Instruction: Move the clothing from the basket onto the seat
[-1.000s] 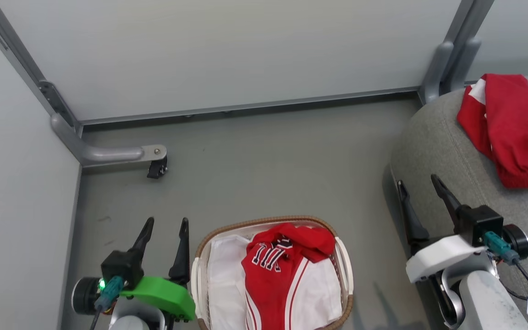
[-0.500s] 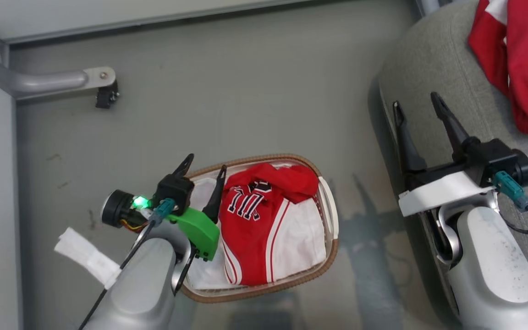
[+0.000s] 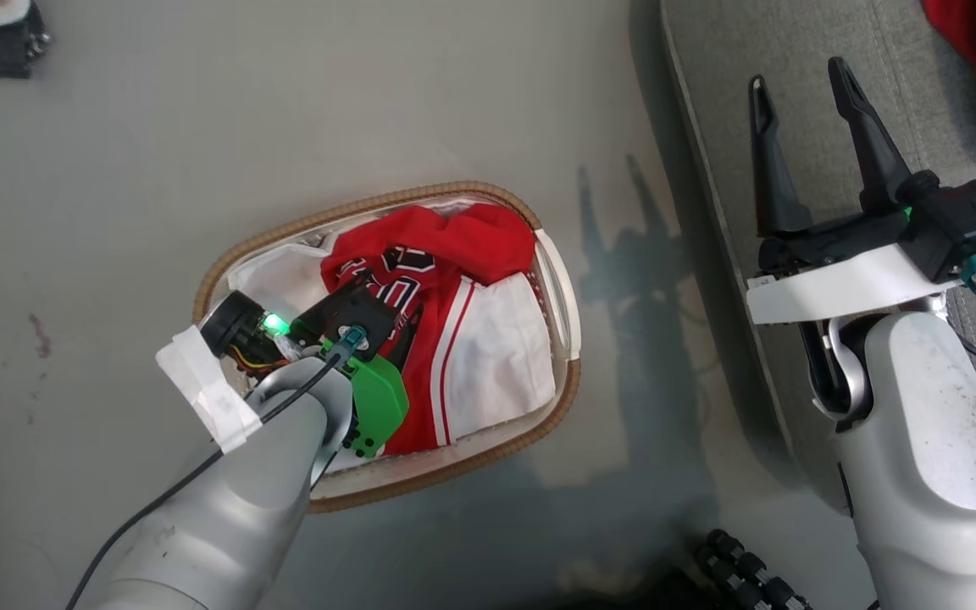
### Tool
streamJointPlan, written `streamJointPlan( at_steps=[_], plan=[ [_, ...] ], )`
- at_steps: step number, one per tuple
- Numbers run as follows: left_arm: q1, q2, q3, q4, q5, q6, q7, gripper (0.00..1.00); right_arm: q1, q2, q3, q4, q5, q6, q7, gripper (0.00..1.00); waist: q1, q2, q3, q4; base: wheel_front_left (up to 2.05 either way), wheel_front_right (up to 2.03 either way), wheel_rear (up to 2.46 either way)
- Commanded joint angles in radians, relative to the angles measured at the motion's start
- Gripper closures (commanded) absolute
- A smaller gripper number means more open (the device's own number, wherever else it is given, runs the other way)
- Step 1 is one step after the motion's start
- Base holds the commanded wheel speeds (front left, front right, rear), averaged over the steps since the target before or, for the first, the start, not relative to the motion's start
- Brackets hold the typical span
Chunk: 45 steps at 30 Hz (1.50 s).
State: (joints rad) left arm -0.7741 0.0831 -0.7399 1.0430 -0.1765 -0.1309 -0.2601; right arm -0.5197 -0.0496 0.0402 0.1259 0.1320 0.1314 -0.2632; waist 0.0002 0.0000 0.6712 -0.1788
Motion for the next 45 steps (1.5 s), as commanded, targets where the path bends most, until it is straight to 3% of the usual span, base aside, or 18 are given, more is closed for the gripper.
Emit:
streamJointPlan(
  at_steps=[1,7,14,15,16,17,19,30,45],
  plan=[
    [-0.038,0.017,-0.021,0.018,-0.008,0.001,0.001,0.00,-0.020,-0.002,0.010,-0.009,0.006,-0.001,-0.002,0.00,-0.0002,0.0000,0.111,-0.077,0.00,0.00,0.00],
    [-0.110,0.040,-0.111,0.084,-0.041,0.000,0.022,0.00,-0.047,-0.002,0.039,-0.024,0.021,-0.001,-0.002,0.00,-0.0002,0.0000,0.172,-0.105,0.00,0.00,0.00],
    [-0.169,0.060,-0.125,0.161,-0.083,0.000,0.041,0.00,-0.060,-0.002,0.044,-0.030,0.023,-0.001,-0.002,0.00,-0.0002,0.0000,0.207,-0.115,0.00,0.00,0.00],
    [-0.173,0.059,-0.126,0.169,-0.092,0.000,0.041,0.27,-0.060,-0.002,0.044,-0.028,0.024,-0.001,-0.002,0.00,-0.0002,0.0000,0.209,-0.115,0.00,0.00,0.00],
    [-0.173,0.059,-0.127,0.174,-0.098,0.000,0.040,0.43,-0.060,-0.002,0.044,-0.027,0.024,-0.001,-0.002,0.00,-0.0002,0.0000,0.209,-0.115,0.00,0.00,0.00],
    [-0.171,0.058,-0.131,0.178,-0.104,0.000,0.038,0.71,-0.059,-0.002,0.044,-0.024,0.024,-0.001,-0.002,0.00,-0.0002,0.0000,0.208,-0.113,0.00,0.00,0.00],
    [-0.164,0.054,-0.138,0.181,-0.114,0.000,0.032,1.00,-0.058,-0.002,0.043,-0.017,0.023,-0.001,-0.003,0.00,-0.0002,0.0000,0.203,-0.109,0.00,0.00,0.00],
    [-0.083,0.041,-0.132,0.105,-0.201,0.000,-0.006,1.00,-0.023,-0.002,0.039,0.026,-0.015,-0.001,-0.002,0.00,-0.0002,0.0000,0.093,-0.053,0.00,0.00,0.00],
    [0.150,0.133,-0.040,-0.341,-0.141,0.008,-0.004,1.00,0.147,-0.003,-0.005,0.123,-0.113,-0.001,-0.002,0.00,-0.0002,0.0000,-0.282,0.071,0.00,0.00,0.00]
  ],
)
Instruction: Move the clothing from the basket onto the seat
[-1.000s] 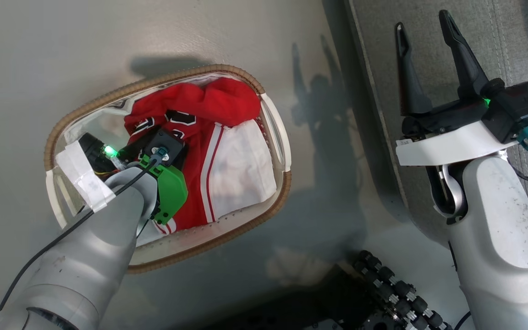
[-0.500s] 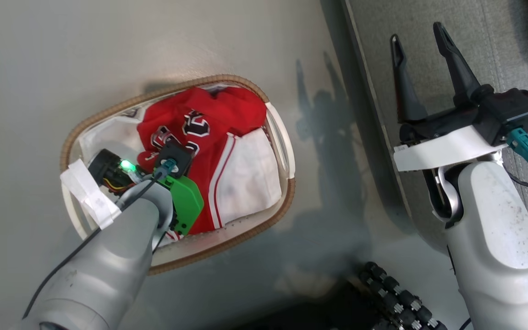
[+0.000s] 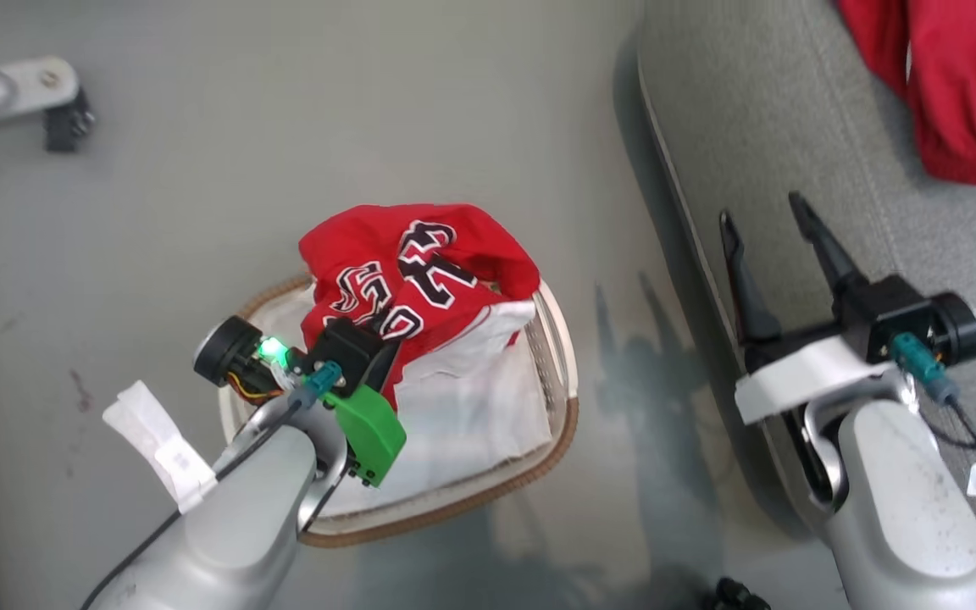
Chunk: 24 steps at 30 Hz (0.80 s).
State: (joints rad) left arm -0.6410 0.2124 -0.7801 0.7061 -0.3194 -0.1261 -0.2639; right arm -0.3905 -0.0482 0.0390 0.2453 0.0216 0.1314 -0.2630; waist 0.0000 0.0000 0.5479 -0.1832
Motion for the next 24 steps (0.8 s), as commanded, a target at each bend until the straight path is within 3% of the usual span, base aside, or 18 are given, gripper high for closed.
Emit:
streamJointPlan(
  at_steps=[1,11,24],
  plan=[
    [0.032,0.008,0.006,-0.029,0.006,0.002,-0.001,1.00,0.034,-0.004,-0.004,0.012,-0.007,-0.001,-0.003,0.00,0.0000,0.0000,-0.188,0.083,0.00,0.00,0.00],
    [0.038,0.045,0.005,-0.209,0.042,-0.004,-0.001,1.00,0.168,-0.004,0.018,0.054,-0.033,-0.001,-0.003,0.00,0.0000,0.0000,-0.425,0.135,0.00,0.00,0.00],
    [-0.138,0.106,-0.107,-0.263,-0.016,-0.004,-0.001,1.00,0.227,-0.004,0.076,0.088,-0.039,-0.001,-0.003,0.00,0.0000,0.0000,-0.572,0.134,0.00,0.00,0.00]
  ],
)
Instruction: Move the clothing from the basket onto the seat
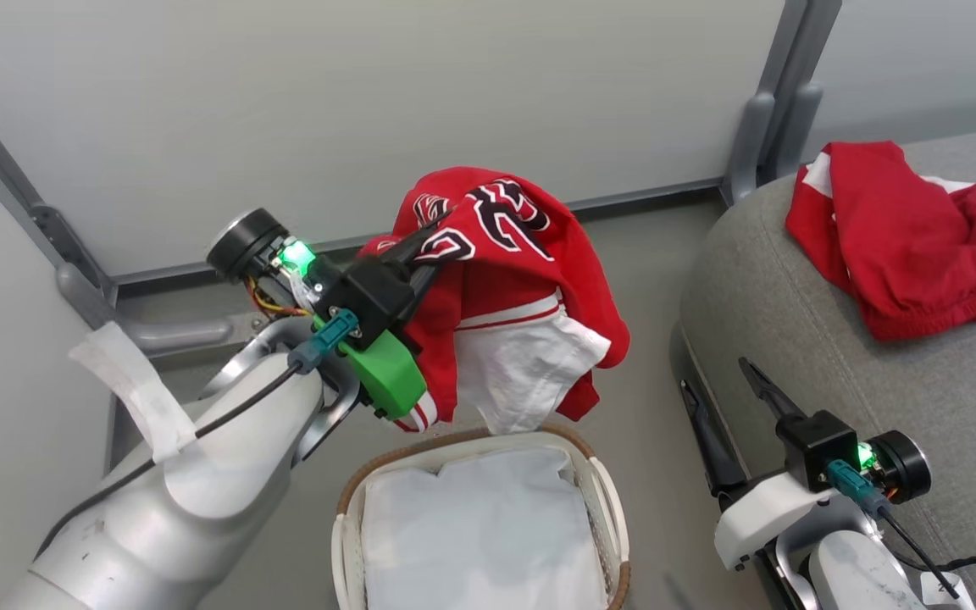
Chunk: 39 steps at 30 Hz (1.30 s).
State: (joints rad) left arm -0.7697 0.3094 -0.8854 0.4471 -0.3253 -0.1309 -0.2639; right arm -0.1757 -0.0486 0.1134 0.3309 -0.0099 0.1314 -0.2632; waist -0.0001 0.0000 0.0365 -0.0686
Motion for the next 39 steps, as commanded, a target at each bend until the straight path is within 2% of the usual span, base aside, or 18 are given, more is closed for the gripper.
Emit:
streamJointPlan(
  at_steps=[1,9,22,33,34,36,37,39],
  plan=[
    [-0.025,0.011,-0.007,-0.004,-0.016,0.001,-0.001,1.00,0.013,-0.003,0.006,0.004,-0.008,-0.001,-0.002,0.00,0.0001,0.0000,-0.067,0.018,0.00,0.00,0.00],
    [-0.107,0.004,-0.014,-0.010,-0.032,0.000,-0.001,1.00,0.009,-0.004,0.071,0.009,-0.004,-0.001,-0.002,0.00,0.0001,0.0000,-0.097,0.016,0.00,0.00,0.00],
    [-0.139,-0.029,-0.039,-0.031,-0.035,0.001,-0.001,1.00,-0.077,-0.004,0.223,0.016,0.046,-0.001,-0.002,0.00,0.0001,0.0000,-0.101,0.045,0.00,0.00,0.00],
    [-0.120,-0.045,-0.062,-0.057,-0.053,0.001,-0.001,1.00,-0.191,-0.004,0.269,0.044,0.096,-0.001,-0.002,0.00,0.0001,0.0000,-0.093,0.070,0.00,0.00,0.00],
    [-0.114,-0.045,-0.062,-0.055,-0.057,0.001,-0.001,1.00,-0.198,-0.004,0.271,0.041,0.099,-0.001,-0.002,0.08,0.0001,0.0000,-0.092,0.071,0.00,0.00,0.00],
    [-0.102,-0.045,-0.058,-0.048,-0.065,0.001,-0.001,1.00,-0.206,-0.004,0.272,0.035,0.104,-0.001,-0.002,0.78,0.0001,0.0000,-0.090,0.072,0.00,0.00,0.00],
    [-0.095,-0.045,-0.054,-0.044,-0.071,0.001,-0.001,1.00,-0.207,-0.004,0.273,0.031,0.105,-0.001,-0.002,0.98,0.0001,0.0000,-0.088,0.073,0.00,0.00,0.00],
    [-0.085,-0.041,-0.044,-0.034,-0.078,0.001,-0.001,1.00,-0.203,-0.004,0.273,0.022,0.105,-0.001,-0.002,1.00,0.0001,0.0000,-0.085,0.073,0.00,0.00,0.00]
  ],
)
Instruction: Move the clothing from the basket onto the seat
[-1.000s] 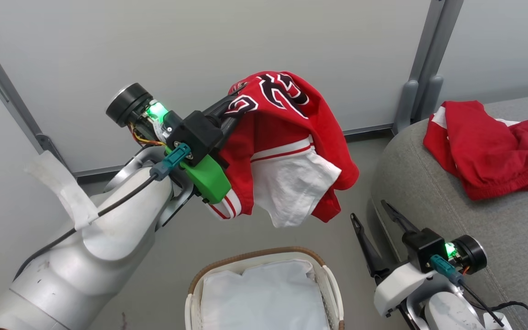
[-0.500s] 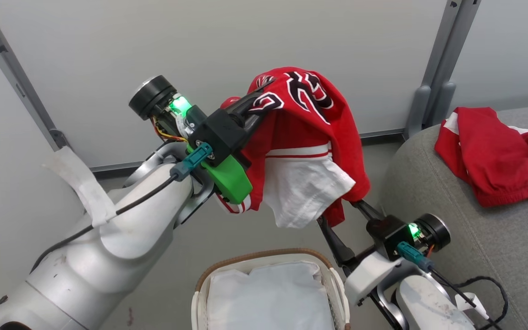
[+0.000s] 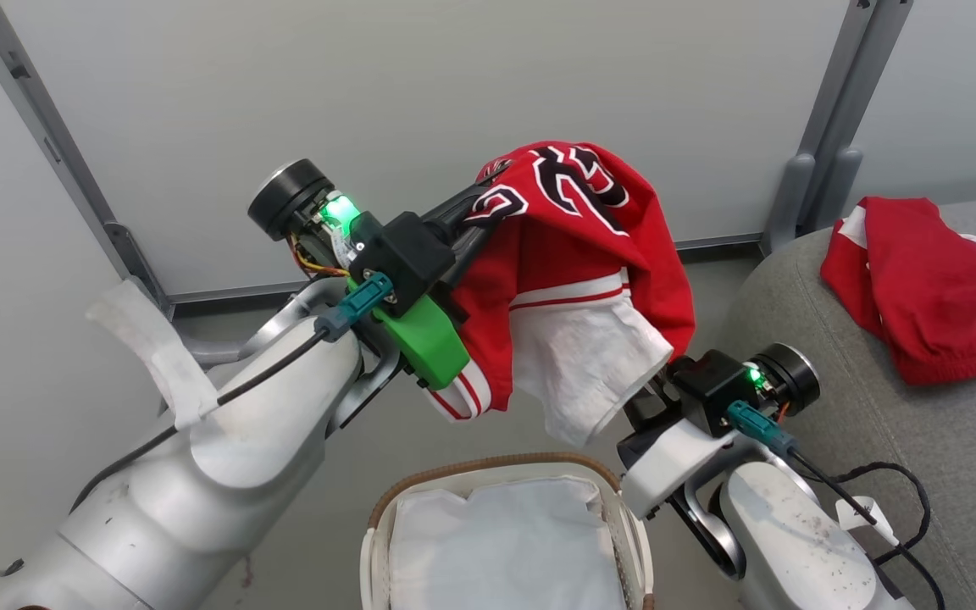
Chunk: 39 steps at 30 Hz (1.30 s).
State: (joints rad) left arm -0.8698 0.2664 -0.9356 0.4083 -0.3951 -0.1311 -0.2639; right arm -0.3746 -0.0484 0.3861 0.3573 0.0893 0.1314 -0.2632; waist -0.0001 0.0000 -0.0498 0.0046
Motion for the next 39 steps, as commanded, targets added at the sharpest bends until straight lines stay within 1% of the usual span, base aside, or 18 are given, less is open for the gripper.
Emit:
streamJointPlan(
  at_steps=[1,4,5,8,9,10,16,22,27,31,39],
  plan=[
    [0.021,0.005,0.013,0.010,-0.012,0.001,-0.001,1.00,0.000,-0.004,-0.001,-0.010,0.008,-0.001,-0.003,1.00,0.0001,0.0000,0.004,-0.001,0.00,0.00,0.00],
    [0.042,0.013,0.029,0.034,-0.018,0.001,-0.001,1.00,0.015,-0.004,-0.009,-0.024,0.006,-0.001,-0.002,1.00,0.0001,0.0000,0.010,-0.005,0.00,0.00,0.00],
    [0.051,0.014,0.036,0.042,-0.023,0.001,-0.001,0.95,0.019,-0.004,-0.013,-0.029,0.006,-0.001,-0.002,1.00,0.0001,0.0000,0.012,-0.007,0.00,0.00,0.00],
    [0.072,0.014,0.055,0.059,-0.032,0.001,-0.001,0.64,0.021,-0.004,-0.028,-0.045,0.005,-0.001,-0.002,1.00,0.0001,0.0000,0.019,-0.013,0.00,0.00,0.00],
    [0.084,0.011,0.064,0.062,-0.036,0.002,-0.001,0.19,0.023,-0.004,-0.035,-0.051,0.006,-0.001,-0.002,1.00,0.0001,0.0000,0.022,-0.015,0.00,0.00,0.00],
    [0.095,0.009,0.072,0.064,-0.038,0.003,-0.001,0.00,0.023,-0.004,-0.039,-0.055,0.005,-0.001,-0.003,1.00,0.0001,0.0000,0.025,-0.016,0.00,0.00,0.00],
    [0.188,-0.023,0.119,0.078,-0.057,0.008,-0.001,0.00,0.020,-0.004,-0.071,-0.081,-0.007,-0.001,-0.002,1.00,0.0001,0.0000,0.039,-0.022,0.00,0.00,0.00],
    [0.313,-0.080,0.178,0.088,-0.057,0.012,-0.001,0.00,0.021,-0.004,-0.107,-0.112,-0.012,-0.001,-0.003,1.00,0.0001,0.0000,0.051,-0.020,0.00,0.00,0.00],
    [0.426,-0.131,0.230,0.098,-0.043,0.011,-0.001,0.00,0.033,-0.004,-0.139,-0.137,-0.021,-0.001,-0.003,1.00,0.0001,0.0000,0.057,-0.018,0.00,0.00,0.00],
    [0.496,-0.161,0.268,0.102,-0.029,0.008,-0.001,0.00,0.037,-0.003,-0.163,-0.150,-0.033,-0.001,-0.003,1.00,0.0001,0.0000,0.062,-0.016,0.00,0.00,0.00],
    [0.580,-0.201,0.324,0.089,0.004,0.001,-0.001,0.00,0.039,-0.004,-0.202,-0.156,-0.045,-0.001,-0.003,1.00,0.0001,0.0000,0.070,-0.014,0.00,0.00,0.00]
  ],
)
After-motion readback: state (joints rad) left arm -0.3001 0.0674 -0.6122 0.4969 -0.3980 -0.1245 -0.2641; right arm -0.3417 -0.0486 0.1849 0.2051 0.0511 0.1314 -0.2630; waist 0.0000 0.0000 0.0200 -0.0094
